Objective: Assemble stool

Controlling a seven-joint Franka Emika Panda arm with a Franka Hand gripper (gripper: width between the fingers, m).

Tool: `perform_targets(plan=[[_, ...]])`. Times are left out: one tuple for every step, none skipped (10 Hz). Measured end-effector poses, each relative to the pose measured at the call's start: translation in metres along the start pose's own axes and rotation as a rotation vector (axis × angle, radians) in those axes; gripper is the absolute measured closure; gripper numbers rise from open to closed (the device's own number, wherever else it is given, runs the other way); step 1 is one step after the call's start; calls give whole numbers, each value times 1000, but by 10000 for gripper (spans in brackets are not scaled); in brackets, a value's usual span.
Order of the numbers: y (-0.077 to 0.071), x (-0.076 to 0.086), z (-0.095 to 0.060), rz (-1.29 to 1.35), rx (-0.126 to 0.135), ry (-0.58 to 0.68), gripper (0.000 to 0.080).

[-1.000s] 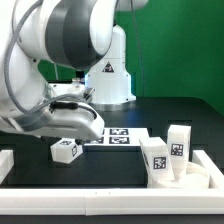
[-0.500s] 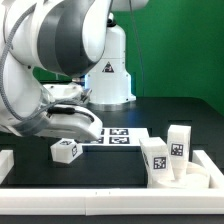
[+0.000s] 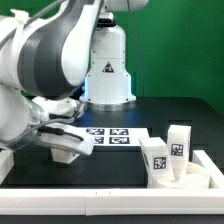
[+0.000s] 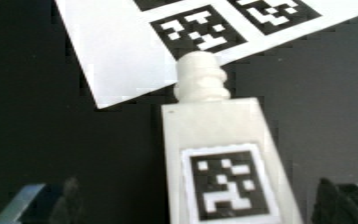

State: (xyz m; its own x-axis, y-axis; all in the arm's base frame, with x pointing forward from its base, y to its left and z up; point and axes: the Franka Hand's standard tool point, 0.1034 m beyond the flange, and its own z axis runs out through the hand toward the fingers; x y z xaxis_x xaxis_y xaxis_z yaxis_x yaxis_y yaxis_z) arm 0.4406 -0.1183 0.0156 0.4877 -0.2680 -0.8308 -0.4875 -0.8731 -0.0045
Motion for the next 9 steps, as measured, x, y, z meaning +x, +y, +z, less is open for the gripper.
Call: perform_targets(plan=[[-2, 2, 10, 16, -6, 8, 151], [-4, 1, 14, 19, -8, 6, 151], [-2, 2, 13, 20, -5, 8, 151], [-2, 2, 12, 21, -4, 8, 247], [-1, 2, 12, 22, -4, 8, 428], [-1, 2, 12, 21, -3, 13, 428], [-4, -1, 6, 21, -2, 21, 471], [-15, -18, -13, 11, 5, 13, 471], [-27, -33, -35, 16, 12, 39, 471]])
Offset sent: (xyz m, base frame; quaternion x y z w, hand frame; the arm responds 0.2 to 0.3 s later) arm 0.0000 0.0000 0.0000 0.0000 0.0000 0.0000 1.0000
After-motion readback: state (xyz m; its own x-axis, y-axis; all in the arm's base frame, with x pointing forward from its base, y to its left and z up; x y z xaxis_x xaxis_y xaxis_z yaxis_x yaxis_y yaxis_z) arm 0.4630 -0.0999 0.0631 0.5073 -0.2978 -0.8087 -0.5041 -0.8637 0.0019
